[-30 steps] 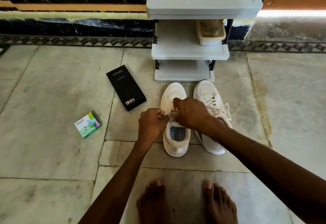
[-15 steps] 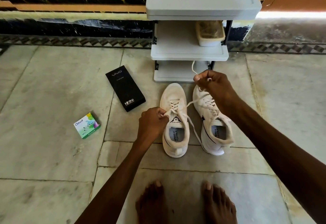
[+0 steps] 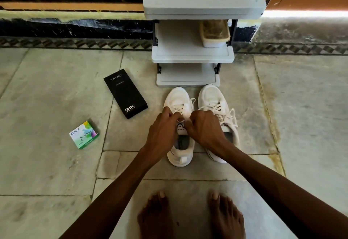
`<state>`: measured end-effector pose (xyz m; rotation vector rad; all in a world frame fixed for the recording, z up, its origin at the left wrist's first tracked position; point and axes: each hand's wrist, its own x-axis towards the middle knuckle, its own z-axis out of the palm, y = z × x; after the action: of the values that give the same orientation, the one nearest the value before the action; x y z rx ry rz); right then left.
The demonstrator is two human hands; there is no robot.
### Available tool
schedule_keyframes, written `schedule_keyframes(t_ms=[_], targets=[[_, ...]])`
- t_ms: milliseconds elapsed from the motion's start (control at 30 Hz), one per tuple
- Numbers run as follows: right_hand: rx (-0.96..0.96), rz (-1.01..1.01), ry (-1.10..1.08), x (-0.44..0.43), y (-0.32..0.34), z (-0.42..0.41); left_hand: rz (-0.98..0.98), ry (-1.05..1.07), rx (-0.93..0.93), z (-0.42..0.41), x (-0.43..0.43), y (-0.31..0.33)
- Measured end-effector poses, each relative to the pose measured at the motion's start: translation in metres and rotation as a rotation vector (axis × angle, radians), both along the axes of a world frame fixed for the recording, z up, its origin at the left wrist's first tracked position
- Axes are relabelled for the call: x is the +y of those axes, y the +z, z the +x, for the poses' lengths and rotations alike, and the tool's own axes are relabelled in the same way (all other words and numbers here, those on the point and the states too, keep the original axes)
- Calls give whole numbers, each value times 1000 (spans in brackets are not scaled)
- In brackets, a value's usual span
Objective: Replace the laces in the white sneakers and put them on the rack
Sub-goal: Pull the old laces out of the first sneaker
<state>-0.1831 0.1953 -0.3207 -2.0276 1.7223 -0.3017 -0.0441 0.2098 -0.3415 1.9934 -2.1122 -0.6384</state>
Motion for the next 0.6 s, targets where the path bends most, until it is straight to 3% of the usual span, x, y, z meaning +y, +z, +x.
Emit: schedule_keyframes(t_ms=[33,67,167,200,233,300,400,433,533,600], targets=[[-73,26,-41,-1,-3,-5,21,40,134,2,-2,0],[-134,50,-86,-2,-4,-9,99,150,385,5,-6,1],[-242,103,-160,-4,-6,-15,444,764,1501,17,-19,14],[-246,112,-158,-4,-7,-14,474,878,1660,19,-21,16],[-234,117,-150,-5,-8,-13,473,889,1680,20,-22,17],[-184,106,-138,-6,-7,-10,465,709,1416,20,-27,24],[-177,96,-130,-8,-7,-10,343,203,591,30,-33,31],[-169,90,-122,-8,-6,-10,262,78,402,34,-36,31],[-146,80,-87,-8,-3,-7,189,-142,198,33,-38,34],[-136,69,-77,-7,-4,-6,223,-182,297,23,-37,38]])
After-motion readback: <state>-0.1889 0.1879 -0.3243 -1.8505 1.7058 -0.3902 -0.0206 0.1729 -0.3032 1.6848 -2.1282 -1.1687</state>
